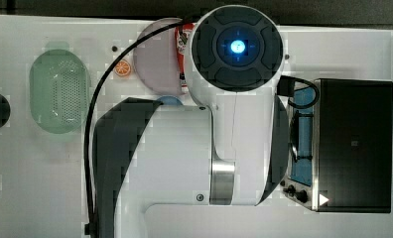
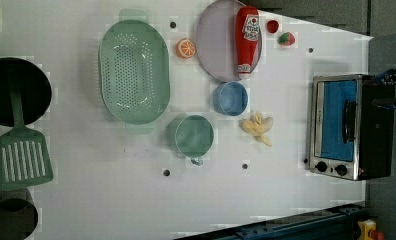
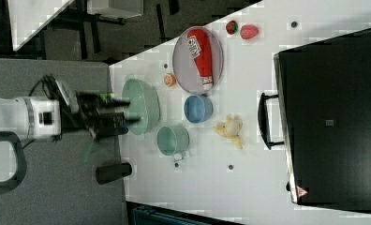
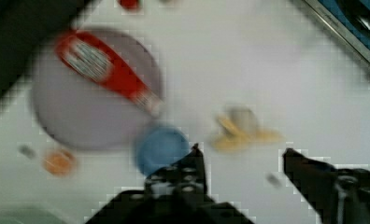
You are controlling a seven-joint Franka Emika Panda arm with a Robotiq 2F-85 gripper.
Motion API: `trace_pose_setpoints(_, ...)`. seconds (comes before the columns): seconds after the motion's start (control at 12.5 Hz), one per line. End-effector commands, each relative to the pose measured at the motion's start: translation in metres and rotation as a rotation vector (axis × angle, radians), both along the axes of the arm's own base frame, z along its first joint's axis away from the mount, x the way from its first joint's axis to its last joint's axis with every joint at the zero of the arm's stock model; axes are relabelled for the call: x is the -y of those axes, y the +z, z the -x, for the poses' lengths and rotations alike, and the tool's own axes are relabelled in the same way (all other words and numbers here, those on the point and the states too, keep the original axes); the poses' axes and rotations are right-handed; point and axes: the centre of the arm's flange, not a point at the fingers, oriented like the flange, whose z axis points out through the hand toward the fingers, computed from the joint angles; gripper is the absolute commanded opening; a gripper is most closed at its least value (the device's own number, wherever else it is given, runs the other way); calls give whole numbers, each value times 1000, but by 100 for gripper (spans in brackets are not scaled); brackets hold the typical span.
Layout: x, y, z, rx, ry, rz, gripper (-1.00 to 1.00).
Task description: Pick Banana and place it in mug.
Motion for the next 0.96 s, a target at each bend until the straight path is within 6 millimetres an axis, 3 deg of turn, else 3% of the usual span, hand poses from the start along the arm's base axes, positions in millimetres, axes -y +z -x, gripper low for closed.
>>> trace_pose_setpoints(0.08, 19, 89, 84, -3, -17, -47, 48)
trace_pose_setpoints(0.24, 19, 79, 82, -23, -17, -47, 91)
trace_pose_setpoints(0.32, 18, 66, 81, -48, -16, -49, 100)
trace_pose_setpoints(0.64, 19, -22, 60, -105, -19, -48, 100)
trace_pose_setpoints(0.96, 18, -117, 53, -83, -22, -43, 100)
